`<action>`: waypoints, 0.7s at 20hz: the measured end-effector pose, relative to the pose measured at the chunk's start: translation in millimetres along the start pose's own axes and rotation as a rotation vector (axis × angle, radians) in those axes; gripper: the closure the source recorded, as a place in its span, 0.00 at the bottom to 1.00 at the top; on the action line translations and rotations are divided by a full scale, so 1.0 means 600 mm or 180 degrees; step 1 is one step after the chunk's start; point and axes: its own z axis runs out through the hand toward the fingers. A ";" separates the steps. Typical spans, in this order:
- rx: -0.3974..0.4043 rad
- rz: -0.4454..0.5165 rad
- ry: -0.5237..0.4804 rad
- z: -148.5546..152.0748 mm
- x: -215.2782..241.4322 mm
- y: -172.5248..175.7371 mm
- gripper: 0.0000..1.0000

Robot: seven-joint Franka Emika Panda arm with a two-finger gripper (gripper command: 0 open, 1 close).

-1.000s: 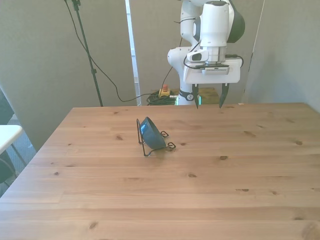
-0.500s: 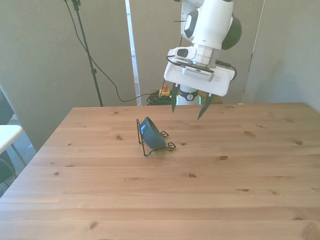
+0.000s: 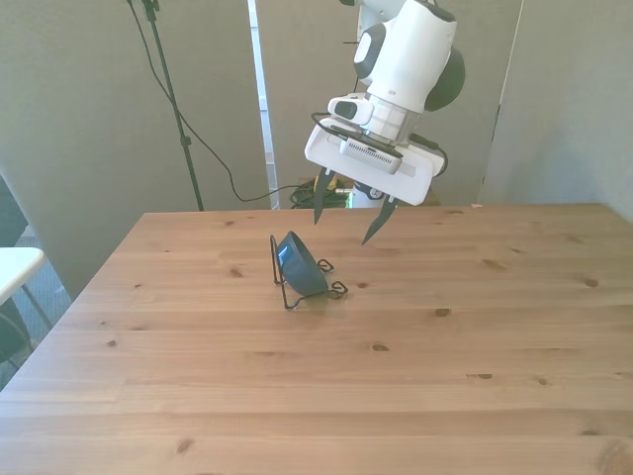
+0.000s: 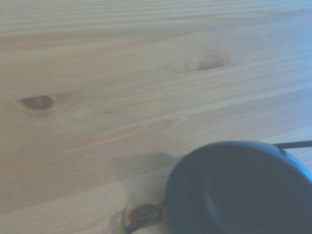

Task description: Unload the bowl

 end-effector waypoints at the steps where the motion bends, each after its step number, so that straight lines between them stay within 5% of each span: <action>1: -0.0025 -0.0036 0.0030 0.004 -0.004 0.006 0.00; 14: -0.0305 -0.0061 0.0286 0.047 0.036 0.074 0.00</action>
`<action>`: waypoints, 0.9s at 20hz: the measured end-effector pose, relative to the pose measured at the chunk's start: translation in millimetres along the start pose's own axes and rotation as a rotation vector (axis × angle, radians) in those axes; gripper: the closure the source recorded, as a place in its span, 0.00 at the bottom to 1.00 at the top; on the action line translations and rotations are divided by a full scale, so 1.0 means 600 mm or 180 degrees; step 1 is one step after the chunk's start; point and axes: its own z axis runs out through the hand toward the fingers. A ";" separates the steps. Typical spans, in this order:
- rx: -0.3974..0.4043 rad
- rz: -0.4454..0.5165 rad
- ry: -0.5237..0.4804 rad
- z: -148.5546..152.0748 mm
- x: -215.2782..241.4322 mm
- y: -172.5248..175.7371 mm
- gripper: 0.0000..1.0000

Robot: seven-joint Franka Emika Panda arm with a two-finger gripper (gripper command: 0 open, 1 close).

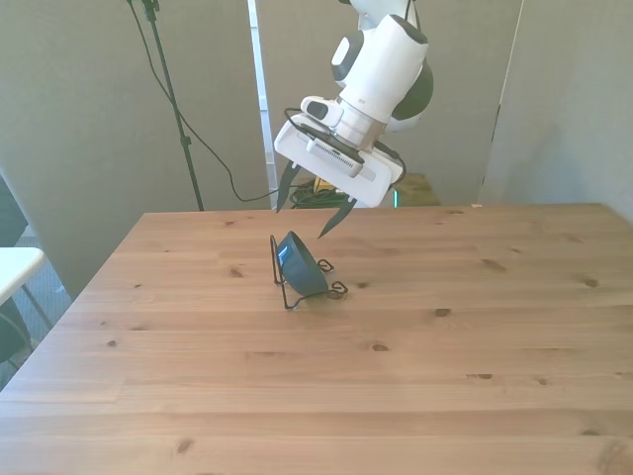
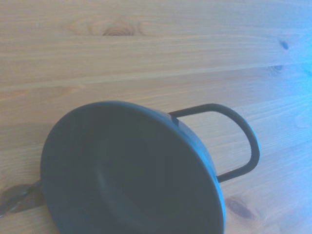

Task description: Unload the bowl

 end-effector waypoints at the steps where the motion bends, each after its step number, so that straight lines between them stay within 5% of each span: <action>1: -0.0013 0.0010 0.0001 0.005 0.000 0.000 0.00; 8: -0.0083 0.0081 0.0076 0.037 0.000 -0.006 0.00; 9: -0.0086 0.0101 0.0090 0.041 0.001 -0.006 1.00; 18: -0.0110 0.0195 0.0165 0.063 0.004 -0.012 1.00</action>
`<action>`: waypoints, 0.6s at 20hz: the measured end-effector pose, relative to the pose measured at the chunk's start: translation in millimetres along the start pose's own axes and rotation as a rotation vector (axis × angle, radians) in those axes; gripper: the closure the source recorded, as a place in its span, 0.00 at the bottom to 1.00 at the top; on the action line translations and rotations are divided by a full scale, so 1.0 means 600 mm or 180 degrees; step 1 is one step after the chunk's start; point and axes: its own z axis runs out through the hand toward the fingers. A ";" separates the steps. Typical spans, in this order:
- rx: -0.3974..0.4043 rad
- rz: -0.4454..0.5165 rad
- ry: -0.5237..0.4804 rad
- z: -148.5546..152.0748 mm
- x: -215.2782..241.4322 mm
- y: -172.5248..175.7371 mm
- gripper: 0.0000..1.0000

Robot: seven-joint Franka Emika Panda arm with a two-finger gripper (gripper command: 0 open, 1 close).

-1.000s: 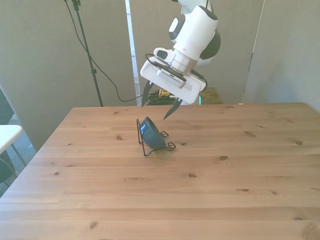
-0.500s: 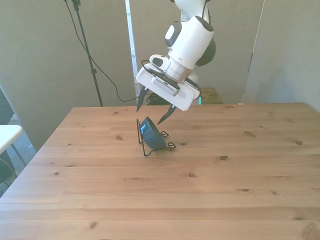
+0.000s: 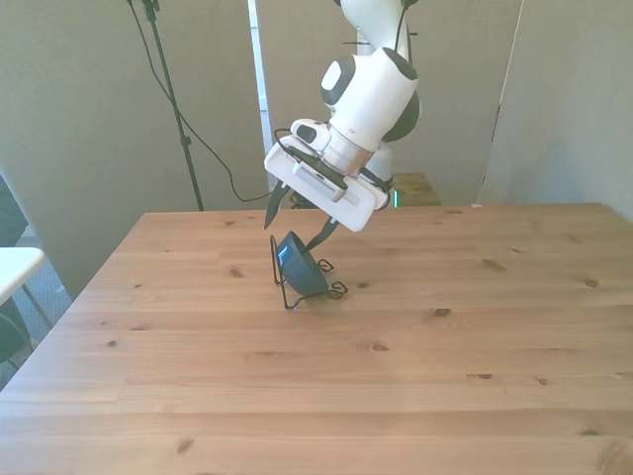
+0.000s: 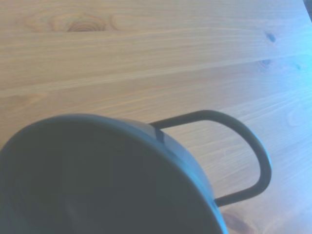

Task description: Unload the bowl

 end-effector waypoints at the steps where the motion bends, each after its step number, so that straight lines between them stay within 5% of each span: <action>1: -0.0003 0.0000 0.0010 0.001 0.000 -0.001 1.00; 12: -0.0014 -0.0020 0.0133 -0.005 0.001 -0.015 1.00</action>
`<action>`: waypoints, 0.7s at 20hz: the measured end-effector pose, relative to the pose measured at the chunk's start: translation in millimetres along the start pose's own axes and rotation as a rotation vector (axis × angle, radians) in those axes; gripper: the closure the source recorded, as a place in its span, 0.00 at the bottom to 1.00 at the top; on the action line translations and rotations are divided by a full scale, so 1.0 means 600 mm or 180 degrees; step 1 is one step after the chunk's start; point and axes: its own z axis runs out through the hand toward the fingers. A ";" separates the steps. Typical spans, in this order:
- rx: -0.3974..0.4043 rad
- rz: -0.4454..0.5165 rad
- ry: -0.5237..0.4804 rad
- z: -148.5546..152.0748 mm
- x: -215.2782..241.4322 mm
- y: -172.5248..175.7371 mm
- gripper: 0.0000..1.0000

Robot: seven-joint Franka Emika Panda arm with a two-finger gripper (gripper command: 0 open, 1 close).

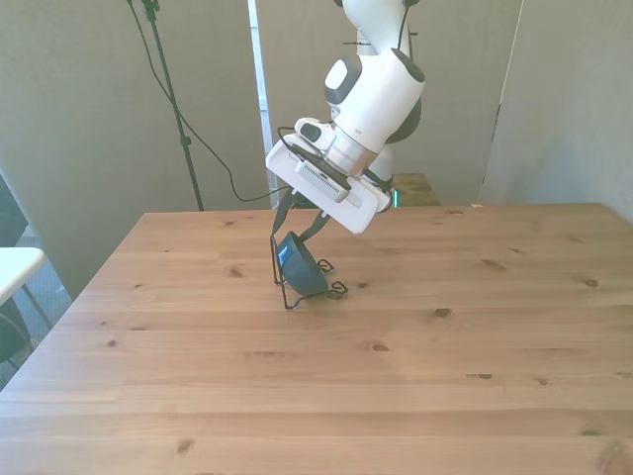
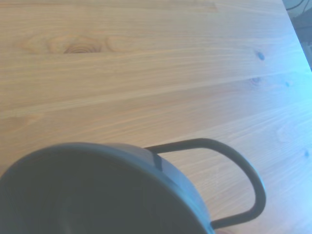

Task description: Unload the bowl

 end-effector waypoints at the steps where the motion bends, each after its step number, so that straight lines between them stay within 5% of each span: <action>1: -0.0008 -0.0003 -0.0003 0.002 -0.001 -0.001 1.00; 14: -0.0122 -0.0047 0.0016 0.010 -0.012 -0.001 1.00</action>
